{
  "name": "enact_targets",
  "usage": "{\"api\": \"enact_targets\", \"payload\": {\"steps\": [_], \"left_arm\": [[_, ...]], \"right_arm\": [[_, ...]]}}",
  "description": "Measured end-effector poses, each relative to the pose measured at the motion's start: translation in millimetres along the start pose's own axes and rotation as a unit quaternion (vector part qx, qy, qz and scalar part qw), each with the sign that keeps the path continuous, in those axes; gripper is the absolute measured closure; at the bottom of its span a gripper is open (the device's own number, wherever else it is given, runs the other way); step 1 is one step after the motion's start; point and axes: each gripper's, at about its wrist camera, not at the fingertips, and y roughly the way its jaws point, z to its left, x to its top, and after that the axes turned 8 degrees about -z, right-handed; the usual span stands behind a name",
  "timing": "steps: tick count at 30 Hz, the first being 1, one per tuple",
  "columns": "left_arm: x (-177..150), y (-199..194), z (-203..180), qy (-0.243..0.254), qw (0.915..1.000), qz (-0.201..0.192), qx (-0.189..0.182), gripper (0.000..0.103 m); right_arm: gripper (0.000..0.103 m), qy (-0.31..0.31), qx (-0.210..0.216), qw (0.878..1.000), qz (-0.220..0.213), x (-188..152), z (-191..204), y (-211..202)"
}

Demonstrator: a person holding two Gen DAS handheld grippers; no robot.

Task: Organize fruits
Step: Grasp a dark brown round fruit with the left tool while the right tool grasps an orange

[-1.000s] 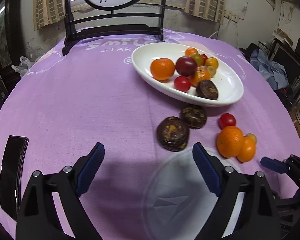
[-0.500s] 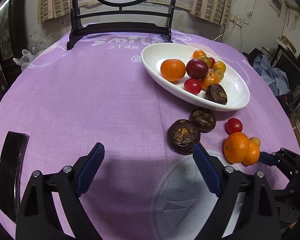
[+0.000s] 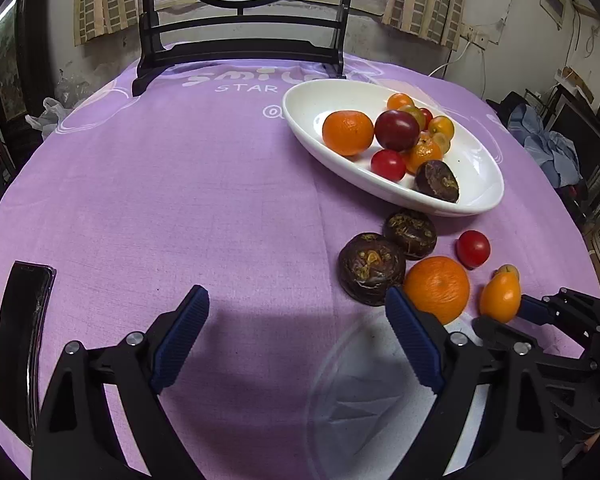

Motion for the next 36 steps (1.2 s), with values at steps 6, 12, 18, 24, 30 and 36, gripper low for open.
{"api": "enact_targets", "payload": {"steps": [6,12,18,24,30,36], "left_arm": [[-1,1,0,0.001,1.0000,0.001,0.000,0.016],[-5,4,-6,0.022,0.9997,-0.002,0.005,0.016],[-13,15,-19,0.051,0.9985,0.020,-0.011,0.029],[-12,26,-35,0.077,0.9967,0.026,-0.009,0.031],[5,39,-39,0.072,0.9969,0.020,-0.026,0.040],[0,33,-47,0.093,0.9956,0.003,-0.008,0.061]], "right_arm": [[0.068,0.001,0.011,1.000,-0.010,-13,3,-21],[0.068,0.003,0.024,1.000,-0.008,-26,5,-27],[0.068,0.001,0.043,0.999,-0.019,-26,8,-33],[0.068,0.004,0.056,0.998,-0.023,-27,7,-37],[0.068,0.007,0.060,0.998,-0.017,-29,5,-36],[0.068,0.013,0.057,0.998,-0.014,-29,3,-35]]}}
